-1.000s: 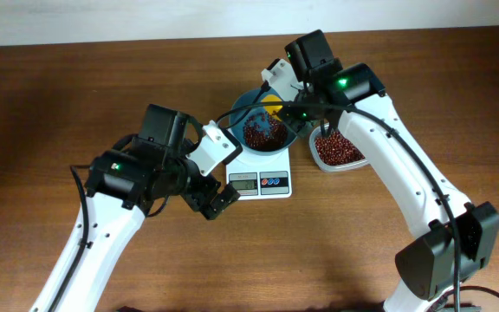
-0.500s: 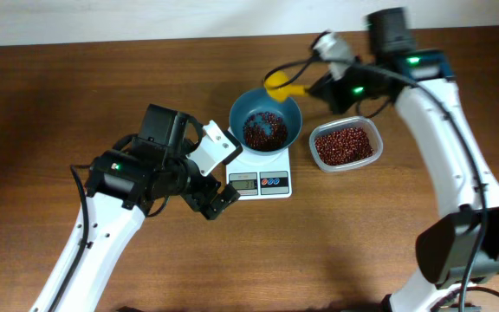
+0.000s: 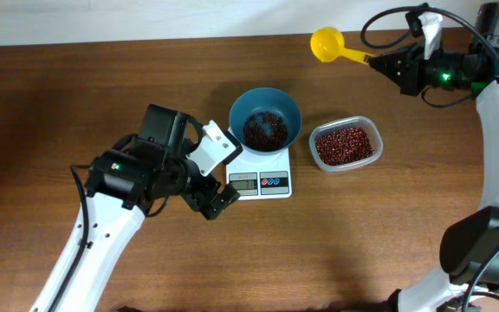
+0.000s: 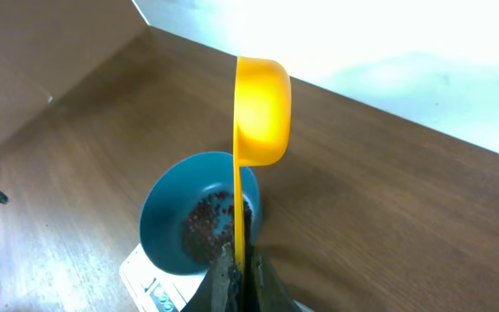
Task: Scoop item into bowl and weigh 50g on scale
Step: 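Tilt the scoop with the right gripper to pour beans into the bowl, then move the empty scoop with the right gripper back to the bean tub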
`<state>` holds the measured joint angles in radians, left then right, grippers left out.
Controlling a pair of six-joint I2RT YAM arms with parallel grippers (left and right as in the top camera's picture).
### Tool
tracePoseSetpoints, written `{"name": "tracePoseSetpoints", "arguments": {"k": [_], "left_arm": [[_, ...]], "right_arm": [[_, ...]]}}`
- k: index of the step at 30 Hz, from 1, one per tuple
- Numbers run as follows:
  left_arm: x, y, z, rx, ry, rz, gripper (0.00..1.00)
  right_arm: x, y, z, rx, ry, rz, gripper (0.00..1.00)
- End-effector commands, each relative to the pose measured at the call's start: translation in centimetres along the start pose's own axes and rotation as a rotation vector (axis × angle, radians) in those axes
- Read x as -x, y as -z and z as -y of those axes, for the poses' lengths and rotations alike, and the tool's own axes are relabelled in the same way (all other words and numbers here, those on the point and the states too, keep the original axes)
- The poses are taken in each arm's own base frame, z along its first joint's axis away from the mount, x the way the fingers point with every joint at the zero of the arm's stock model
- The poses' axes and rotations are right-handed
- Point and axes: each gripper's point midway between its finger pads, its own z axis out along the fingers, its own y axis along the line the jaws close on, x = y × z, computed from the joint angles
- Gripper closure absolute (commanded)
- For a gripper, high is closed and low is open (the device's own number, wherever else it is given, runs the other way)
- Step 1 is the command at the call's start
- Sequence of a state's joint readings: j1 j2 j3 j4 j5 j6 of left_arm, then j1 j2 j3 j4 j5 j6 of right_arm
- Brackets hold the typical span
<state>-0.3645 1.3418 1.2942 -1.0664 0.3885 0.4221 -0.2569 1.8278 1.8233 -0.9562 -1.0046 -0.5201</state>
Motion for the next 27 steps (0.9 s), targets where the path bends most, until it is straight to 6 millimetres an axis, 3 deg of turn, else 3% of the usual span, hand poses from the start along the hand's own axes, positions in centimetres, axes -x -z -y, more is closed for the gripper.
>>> {"name": "tracePoseSetpoints", "arguments": {"k": [1, 6, 10, 17, 22, 27], "left_arm": [[0.5, 0.4, 0.2, -0.007, 0.002, 0.018, 0.01], [0.5, 0.4, 0.3, -0.008, 0.002, 0.018, 0.01], [0.5, 0.4, 0.3, -0.008, 0.002, 0.018, 0.01], [0.5, 0.4, 0.3, -0.008, 0.002, 0.018, 0.01], [0.5, 0.4, 0.3, -0.008, 0.002, 0.018, 0.01], [0.5, 0.4, 0.3, -0.008, 0.002, 0.018, 0.01]], "right_arm": [[0.5, 2.2, 0.4, -0.125, -0.040, -0.028, 0.96], [0.4, 2.7, 0.2, -0.153, -0.191, -0.032, 0.96], [-0.7, 3.7, 2.7, -0.400, -0.386, -0.075, 0.96], [-1.5, 4.2, 4.1, -0.587, -0.667, -0.045, 0.96], [-2.1, 2.9, 3.1, -0.622, -0.715, -0.074, 0.96], [-4.6, 1.3, 0.6, -0.674, -0.704, -0.224, 0.96]]}}
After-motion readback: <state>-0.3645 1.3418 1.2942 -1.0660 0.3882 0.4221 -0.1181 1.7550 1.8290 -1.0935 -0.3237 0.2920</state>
